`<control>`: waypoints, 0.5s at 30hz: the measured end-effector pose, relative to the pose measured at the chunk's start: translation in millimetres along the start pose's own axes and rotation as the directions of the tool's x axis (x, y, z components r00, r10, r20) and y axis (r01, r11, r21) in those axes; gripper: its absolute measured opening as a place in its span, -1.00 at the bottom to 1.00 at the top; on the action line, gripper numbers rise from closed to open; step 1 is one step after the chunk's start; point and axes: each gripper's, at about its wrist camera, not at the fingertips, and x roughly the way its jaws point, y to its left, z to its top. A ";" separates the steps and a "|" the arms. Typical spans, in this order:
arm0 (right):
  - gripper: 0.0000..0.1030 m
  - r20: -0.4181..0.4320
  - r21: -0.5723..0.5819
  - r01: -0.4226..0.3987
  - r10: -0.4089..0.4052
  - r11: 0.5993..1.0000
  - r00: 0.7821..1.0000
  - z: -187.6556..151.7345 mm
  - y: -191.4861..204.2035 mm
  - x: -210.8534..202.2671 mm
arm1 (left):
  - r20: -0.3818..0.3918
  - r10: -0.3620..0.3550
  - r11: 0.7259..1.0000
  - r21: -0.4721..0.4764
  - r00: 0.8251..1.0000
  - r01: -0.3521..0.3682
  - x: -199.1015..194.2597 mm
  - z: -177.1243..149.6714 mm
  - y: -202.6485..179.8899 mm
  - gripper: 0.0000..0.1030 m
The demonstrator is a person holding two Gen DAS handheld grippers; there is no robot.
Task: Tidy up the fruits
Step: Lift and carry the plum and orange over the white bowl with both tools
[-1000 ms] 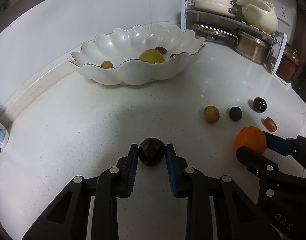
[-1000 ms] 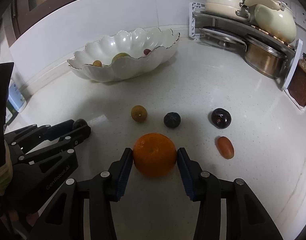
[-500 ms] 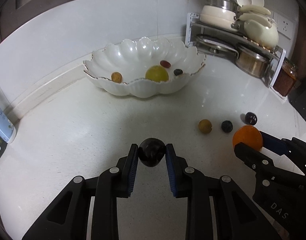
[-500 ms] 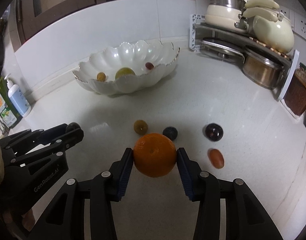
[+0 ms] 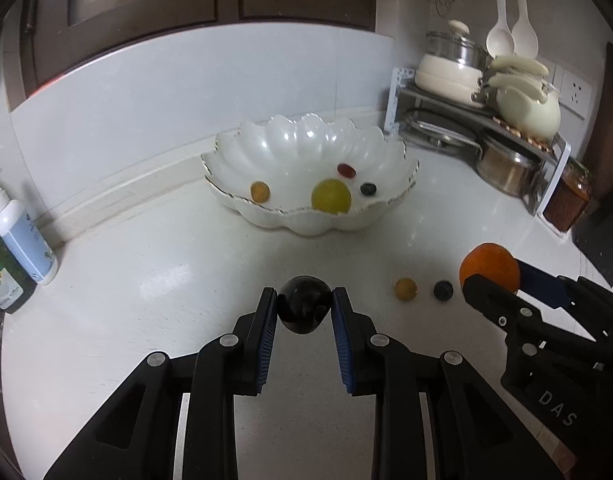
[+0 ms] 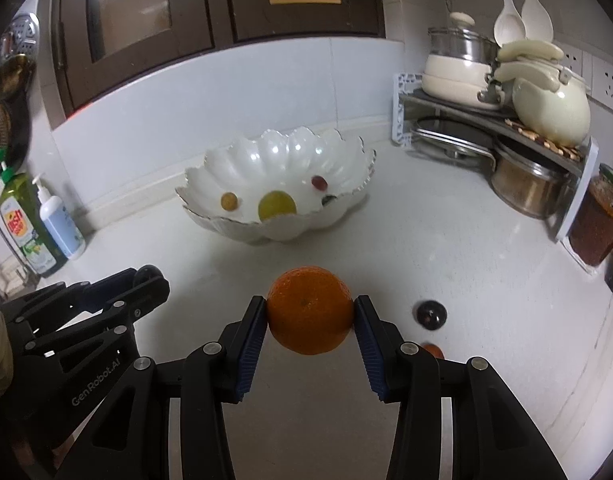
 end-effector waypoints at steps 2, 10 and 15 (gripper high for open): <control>-0.11 0.010 -0.004 -0.008 0.008 1.000 1.000 3.5 3.2 -2.4 | 0.011 0.005 1.000 -0.009 1.000 -0.005 -4.2 2.9 2.5 -0.46; -0.11 0.057 -0.019 -0.023 0.024 1.000 0.998 20.2 9.6 -12.9 | 0.067 0.023 0.999 -0.032 0.997 -0.020 -23.0 14.6 10.7 -0.46; -0.11 0.088 -0.032 -0.028 0.031 0.999 0.996 31.1 12.9 -19.8 | 0.112 0.043 0.999 -0.026 0.993 -0.040 -32.2 25.0 12.7 -0.46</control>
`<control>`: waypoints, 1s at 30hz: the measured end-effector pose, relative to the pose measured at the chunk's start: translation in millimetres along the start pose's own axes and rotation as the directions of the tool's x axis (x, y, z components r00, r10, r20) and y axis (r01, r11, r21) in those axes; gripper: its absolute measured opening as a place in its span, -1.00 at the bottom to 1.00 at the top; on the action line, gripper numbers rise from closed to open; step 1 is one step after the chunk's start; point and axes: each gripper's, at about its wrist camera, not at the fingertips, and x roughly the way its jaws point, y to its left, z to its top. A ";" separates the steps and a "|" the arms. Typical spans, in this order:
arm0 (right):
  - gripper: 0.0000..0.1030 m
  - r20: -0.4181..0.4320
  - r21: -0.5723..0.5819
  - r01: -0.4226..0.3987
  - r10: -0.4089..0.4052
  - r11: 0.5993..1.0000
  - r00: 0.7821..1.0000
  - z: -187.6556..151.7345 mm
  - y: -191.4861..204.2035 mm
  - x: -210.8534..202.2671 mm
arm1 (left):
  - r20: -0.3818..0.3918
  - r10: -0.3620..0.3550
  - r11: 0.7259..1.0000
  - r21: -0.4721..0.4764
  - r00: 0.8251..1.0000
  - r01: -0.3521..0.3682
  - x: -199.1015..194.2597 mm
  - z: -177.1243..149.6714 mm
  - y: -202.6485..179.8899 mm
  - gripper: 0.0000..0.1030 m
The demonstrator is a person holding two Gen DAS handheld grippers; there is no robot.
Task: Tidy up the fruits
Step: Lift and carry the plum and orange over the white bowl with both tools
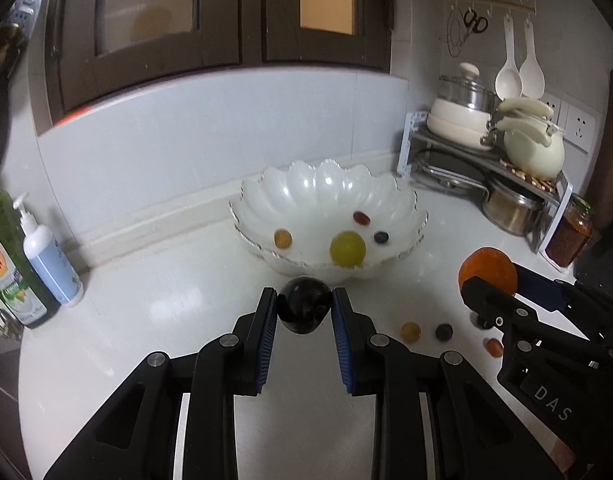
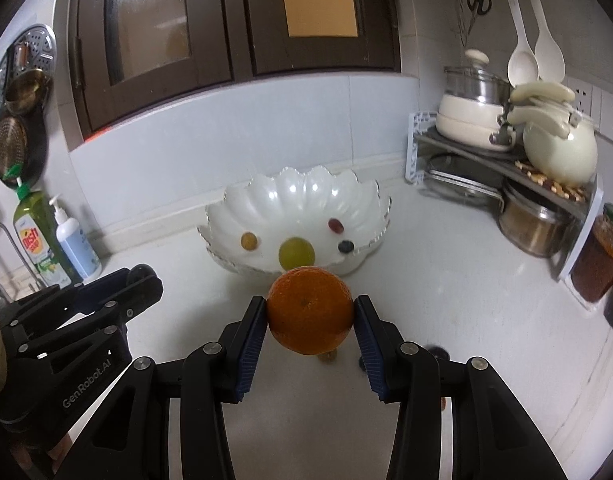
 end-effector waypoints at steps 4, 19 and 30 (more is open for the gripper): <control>-0.11 0.024 -0.011 -0.006 0.007 1.000 1.000 10.2 2.0 -3.9 | 0.035 0.007 1.000 0.002 0.999 -0.007 -5.7 10.8 1.9 -0.46; -0.11 0.055 -0.025 -0.040 0.041 0.999 0.998 42.7 1.9 -0.4 | 0.072 0.017 1.000 -0.007 0.997 -0.016 -5.9 43.3 4.5 -0.46; -0.11 0.076 -0.041 -0.004 0.007 0.999 0.997 68.0 -0.8 14.6 | 0.053 0.014 1.000 -0.014 0.999 -0.013 9.8 69.2 5.6 -0.46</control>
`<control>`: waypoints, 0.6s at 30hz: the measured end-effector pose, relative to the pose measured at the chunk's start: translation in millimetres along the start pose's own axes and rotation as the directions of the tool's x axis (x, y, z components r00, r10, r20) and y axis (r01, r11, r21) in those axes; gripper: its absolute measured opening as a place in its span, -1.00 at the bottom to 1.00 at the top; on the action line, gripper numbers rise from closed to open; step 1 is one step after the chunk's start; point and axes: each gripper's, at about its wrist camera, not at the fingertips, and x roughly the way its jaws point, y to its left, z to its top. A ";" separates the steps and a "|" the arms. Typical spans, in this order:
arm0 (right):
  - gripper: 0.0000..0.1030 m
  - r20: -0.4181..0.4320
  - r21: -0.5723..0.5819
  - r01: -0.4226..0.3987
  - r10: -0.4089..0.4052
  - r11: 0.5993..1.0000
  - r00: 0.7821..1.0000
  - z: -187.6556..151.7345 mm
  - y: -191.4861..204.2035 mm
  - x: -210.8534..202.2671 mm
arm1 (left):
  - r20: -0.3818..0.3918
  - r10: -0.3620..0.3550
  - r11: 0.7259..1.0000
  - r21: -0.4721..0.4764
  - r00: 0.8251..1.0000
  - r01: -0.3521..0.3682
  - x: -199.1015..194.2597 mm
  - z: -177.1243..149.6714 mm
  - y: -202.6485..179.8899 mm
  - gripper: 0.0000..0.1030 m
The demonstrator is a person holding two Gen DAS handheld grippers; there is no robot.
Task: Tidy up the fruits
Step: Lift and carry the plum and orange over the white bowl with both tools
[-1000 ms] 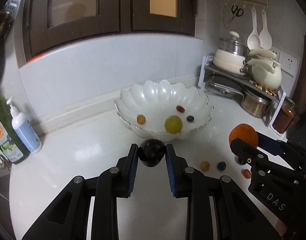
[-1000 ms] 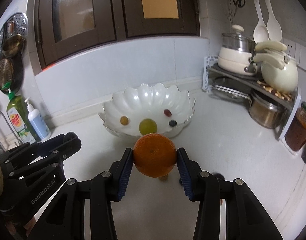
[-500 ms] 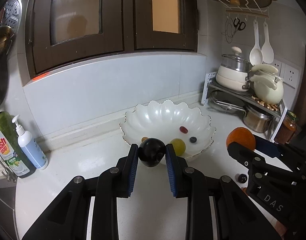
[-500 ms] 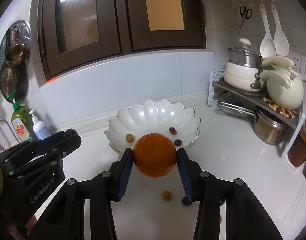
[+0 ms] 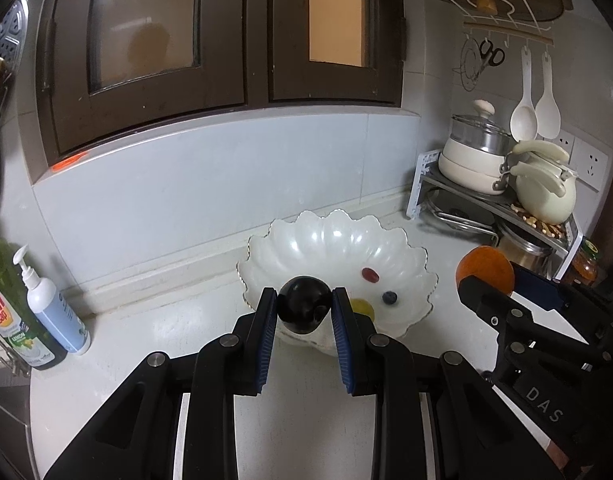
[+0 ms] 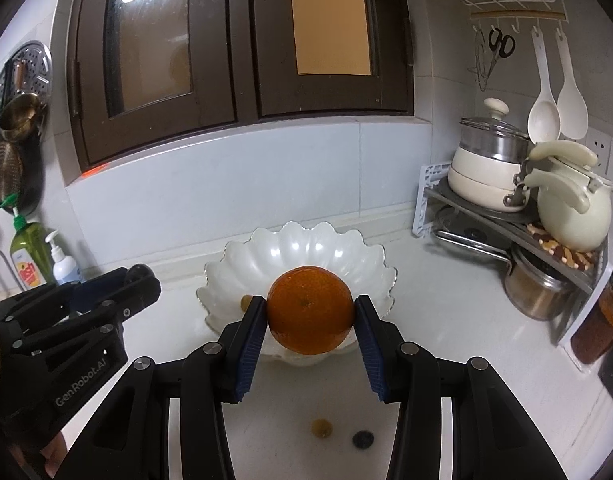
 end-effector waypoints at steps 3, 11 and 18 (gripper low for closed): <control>-0.11 -0.013 0.004 -0.004 0.004 1.000 1.000 8.4 -3.6 8.5 | -0.003 0.004 1.000 0.001 1.000 -0.004 5.6 7.7 1.1 -0.46; -0.11 -0.043 -0.010 0.001 -0.001 1.000 0.999 27.9 -8.8 31.8 | -0.025 0.019 1.000 0.013 1.000 -0.019 27.1 27.1 3.2 -0.46; -0.11 -0.086 -0.014 -0.003 0.002 1.000 0.996 40.8 -12.7 56.1 | -0.050 0.030 0.999 0.023 0.998 -0.029 46.6 38.5 1.4 -0.46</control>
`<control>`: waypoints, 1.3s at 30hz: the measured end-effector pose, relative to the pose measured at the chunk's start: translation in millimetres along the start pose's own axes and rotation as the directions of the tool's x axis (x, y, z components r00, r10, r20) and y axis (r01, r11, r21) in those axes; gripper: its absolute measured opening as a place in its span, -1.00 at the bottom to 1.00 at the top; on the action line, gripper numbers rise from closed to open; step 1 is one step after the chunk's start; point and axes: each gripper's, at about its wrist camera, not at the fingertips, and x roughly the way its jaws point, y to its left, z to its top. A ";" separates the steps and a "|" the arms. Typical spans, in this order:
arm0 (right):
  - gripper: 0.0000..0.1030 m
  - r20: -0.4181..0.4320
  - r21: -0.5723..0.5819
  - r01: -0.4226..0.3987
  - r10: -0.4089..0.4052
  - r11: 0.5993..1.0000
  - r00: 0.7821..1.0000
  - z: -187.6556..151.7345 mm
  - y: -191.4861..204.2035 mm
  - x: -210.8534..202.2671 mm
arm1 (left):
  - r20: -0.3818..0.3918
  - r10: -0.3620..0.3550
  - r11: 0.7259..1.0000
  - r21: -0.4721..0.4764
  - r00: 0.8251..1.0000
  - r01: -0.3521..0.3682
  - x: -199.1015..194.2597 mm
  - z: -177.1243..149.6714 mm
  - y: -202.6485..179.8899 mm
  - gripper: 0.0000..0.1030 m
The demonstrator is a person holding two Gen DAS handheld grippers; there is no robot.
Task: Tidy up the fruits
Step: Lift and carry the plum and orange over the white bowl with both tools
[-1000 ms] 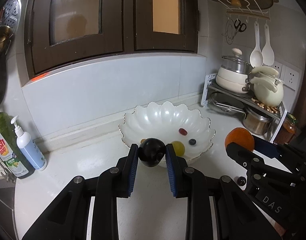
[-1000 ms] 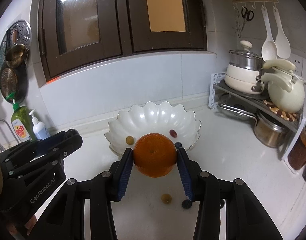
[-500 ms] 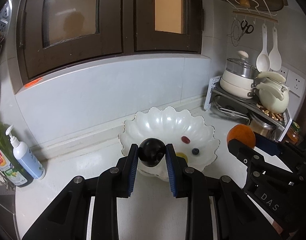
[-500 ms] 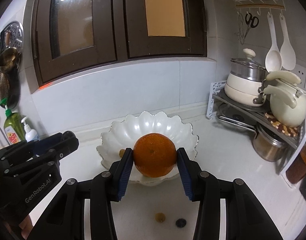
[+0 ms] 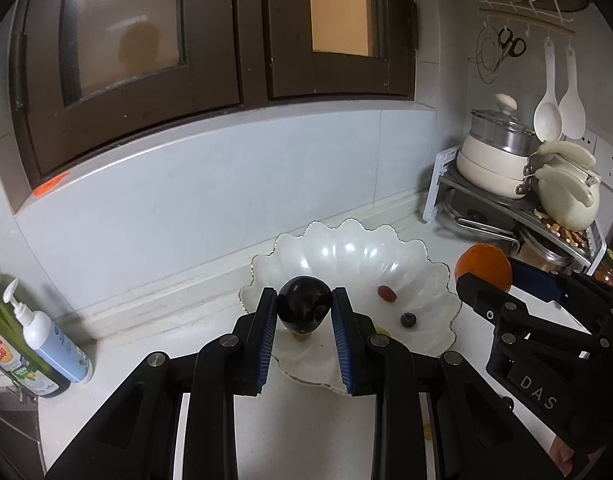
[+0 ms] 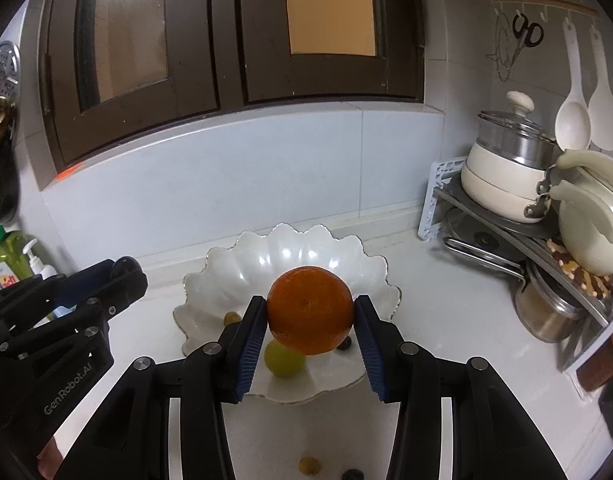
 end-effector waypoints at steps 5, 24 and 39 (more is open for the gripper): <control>-0.11 -0.035 -0.009 -0.007 0.007 1.000 0.999 8.1 -1.2 16.5 | -0.044 -0.020 1.000 -0.024 0.999 0.019 17.6 7.1 1.2 -0.46; -0.11 -0.213 0.000 -0.008 0.007 1.000 0.977 28.3 -27.8 96.3 | -0.185 -0.020 0.999 -0.031 0.983 0.015 90.6 32.3 -3.1 -0.46; -0.11 -0.341 -0.006 -0.013 0.010 1.000 0.940 23.6 -43.4 148.1 | -0.315 -0.033 0.999 -0.015 0.949 0.030 151.9 30.5 -17.7 -0.46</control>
